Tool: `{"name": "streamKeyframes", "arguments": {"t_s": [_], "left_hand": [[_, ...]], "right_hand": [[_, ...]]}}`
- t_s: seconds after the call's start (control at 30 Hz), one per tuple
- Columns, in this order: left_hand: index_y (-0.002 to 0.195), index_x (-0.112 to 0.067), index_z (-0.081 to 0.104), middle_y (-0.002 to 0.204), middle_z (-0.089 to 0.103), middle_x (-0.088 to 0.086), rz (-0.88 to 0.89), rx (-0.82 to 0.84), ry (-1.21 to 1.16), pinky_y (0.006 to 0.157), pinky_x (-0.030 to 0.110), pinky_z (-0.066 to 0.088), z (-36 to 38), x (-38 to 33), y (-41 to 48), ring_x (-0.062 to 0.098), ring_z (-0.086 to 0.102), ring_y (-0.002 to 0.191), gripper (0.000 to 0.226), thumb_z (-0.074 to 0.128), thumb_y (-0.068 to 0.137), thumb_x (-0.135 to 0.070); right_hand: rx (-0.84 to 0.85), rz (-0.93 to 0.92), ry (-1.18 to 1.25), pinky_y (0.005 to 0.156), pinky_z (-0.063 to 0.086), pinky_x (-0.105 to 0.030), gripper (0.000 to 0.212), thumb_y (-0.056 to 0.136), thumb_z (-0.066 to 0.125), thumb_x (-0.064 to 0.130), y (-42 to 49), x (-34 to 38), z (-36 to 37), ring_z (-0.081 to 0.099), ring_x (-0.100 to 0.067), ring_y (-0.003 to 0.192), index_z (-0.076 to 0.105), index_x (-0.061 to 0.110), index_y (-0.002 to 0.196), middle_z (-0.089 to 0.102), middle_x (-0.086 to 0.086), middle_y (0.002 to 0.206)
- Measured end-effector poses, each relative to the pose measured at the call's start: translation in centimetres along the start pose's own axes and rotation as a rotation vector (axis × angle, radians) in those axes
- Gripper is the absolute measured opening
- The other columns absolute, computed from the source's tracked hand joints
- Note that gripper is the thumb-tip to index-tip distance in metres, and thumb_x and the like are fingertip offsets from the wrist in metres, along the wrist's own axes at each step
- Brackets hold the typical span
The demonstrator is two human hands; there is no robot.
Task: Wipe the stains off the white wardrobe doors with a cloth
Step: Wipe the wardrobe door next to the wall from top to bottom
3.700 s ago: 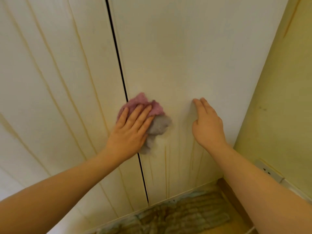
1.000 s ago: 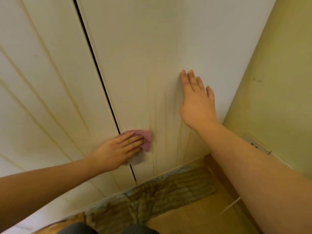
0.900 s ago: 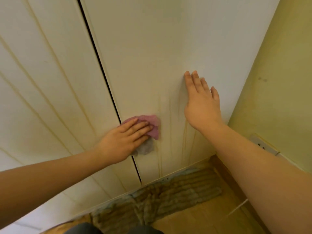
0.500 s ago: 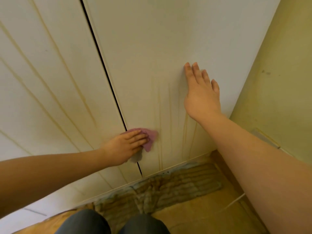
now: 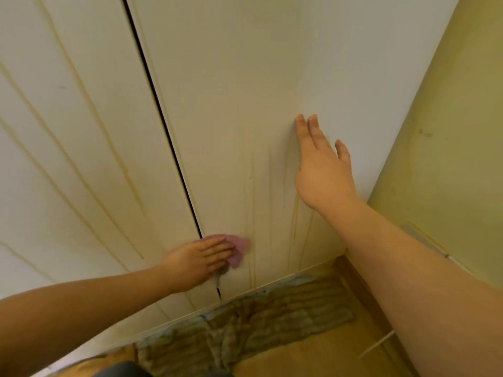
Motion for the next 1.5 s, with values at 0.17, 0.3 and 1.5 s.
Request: {"name": "streamKeyframes", "arguments": {"t_s": [0.17, 0.3, 1.5], "left_hand": [[0.148, -0.005, 0.026, 0.157, 0.011, 0.011, -0.312, -0.379, 0.090, 0.119, 0.040, 0.002, -8.1, 9.5, -2.8, 0.025, 0.000, 0.146, 0.063, 0.026, 0.098, -0.044], [0.138, -0.010, 0.047, 0.147, 0.036, 0.012, -0.492, -0.525, 0.148, 0.115, 0.045, 0.016, -14.5, 14.5, -2.9, 0.031, 0.029, 0.138, 0.058, 0.044, 0.091, -0.044], [0.124, -0.006, 0.061, 0.132, 0.055, 0.015, -0.308, -0.417, 0.153, 0.119, 0.043, 0.004, -12.8, 10.8, 3.7, 0.032, 0.048, 0.126, 0.048, 0.042, 0.084, -0.024]], "right_hand": [[-0.001, -0.016, -0.022, 0.114, -0.002, -0.035, 0.074, 0.089, 0.029, 0.000, -0.1, 0.1, -0.5, -0.001, -0.013, 0.144, -0.009, 0.022, 0.148, -0.009, 0.000, 0.156], [-0.034, -0.025, 0.040, 0.113, 0.002, -0.033, 0.072, 0.088, 0.032, -0.002, 0.1, -0.2, -1.6, 0.002, -0.012, 0.143, 0.002, 0.025, 0.149, 0.003, 0.003, 0.157], [-0.270, 0.229, 0.345, 0.098, 0.036, -0.041, 0.063, 0.083, 0.031, -0.008, -1.2, -3.6, -4.7, 0.049, -0.032, 0.113, 0.032, 0.019, 0.141, 0.051, -0.009, 0.132]]}}
Point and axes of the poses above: each hand's wrist, its own y-axis towards the middle knuckle, its own z-axis out of the palm, x = y × z, the point moved 10 cm from there along y, towards the middle knuckle
